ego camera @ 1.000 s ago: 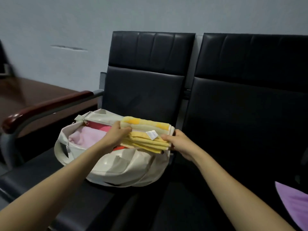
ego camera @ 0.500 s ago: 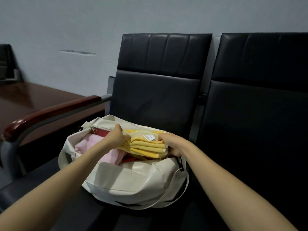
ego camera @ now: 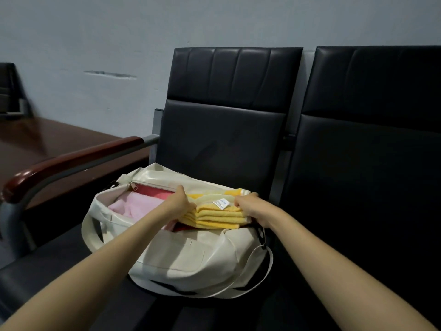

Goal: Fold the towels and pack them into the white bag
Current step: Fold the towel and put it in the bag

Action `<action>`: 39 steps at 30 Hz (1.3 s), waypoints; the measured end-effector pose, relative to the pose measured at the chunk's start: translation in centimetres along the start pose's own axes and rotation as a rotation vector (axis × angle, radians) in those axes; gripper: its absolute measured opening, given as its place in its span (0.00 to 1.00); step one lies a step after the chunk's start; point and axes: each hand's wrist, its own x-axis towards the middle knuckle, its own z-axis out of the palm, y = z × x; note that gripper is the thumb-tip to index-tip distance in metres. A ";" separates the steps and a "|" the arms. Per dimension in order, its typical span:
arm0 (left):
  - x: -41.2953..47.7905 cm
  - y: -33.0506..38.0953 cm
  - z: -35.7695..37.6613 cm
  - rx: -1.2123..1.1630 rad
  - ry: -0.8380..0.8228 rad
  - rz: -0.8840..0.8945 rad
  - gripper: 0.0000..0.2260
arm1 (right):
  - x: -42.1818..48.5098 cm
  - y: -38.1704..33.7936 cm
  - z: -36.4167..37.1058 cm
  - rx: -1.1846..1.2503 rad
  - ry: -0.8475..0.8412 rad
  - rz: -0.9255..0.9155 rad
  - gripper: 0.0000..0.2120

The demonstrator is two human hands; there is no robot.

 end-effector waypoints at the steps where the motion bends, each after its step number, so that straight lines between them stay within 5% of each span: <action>1: 0.2 0.4 0.5 0.004 0.018 -0.032 0.21 | 0.4 -0.1 0.3 -0.023 0.035 -0.025 0.30; 4: 0.8 1.4 1.9 -0.052 0.135 -0.037 0.22 | 1.1 -1.0 0.7 -0.136 0.115 -0.059 0.27; 8: 2.2 1.0 2.3 0.003 0.308 0.171 0.13 | 1.6 -0.5 0.7 -0.263 0.225 -0.158 0.31; 15: 2.2 0.7 3.1 0.315 0.261 0.237 0.13 | 2.4 2.0 0.1 -0.281 0.180 -0.165 0.25; 19: 0.7 1.2 4.3 0.503 0.391 0.462 0.11 | 2.2 2.1 -1.0 -0.120 0.226 -0.225 0.07; 23: -0.4 2.5 5.5 0.462 0.181 0.700 0.21 | 2.7 3.4 -2.6 0.104 0.356 -0.241 0.05; 28: 0.1 3.3 5.3 0.470 -0.117 0.596 0.25 | 3.3 3.6 -2.3 0.045 0.326 -0.212 0.16; 39: 1.5 4.4 6.2 0.749 -0.245 0.529 0.30 | 3.7 3.1 -1.5 -0.022 0.559 -0.327 0.10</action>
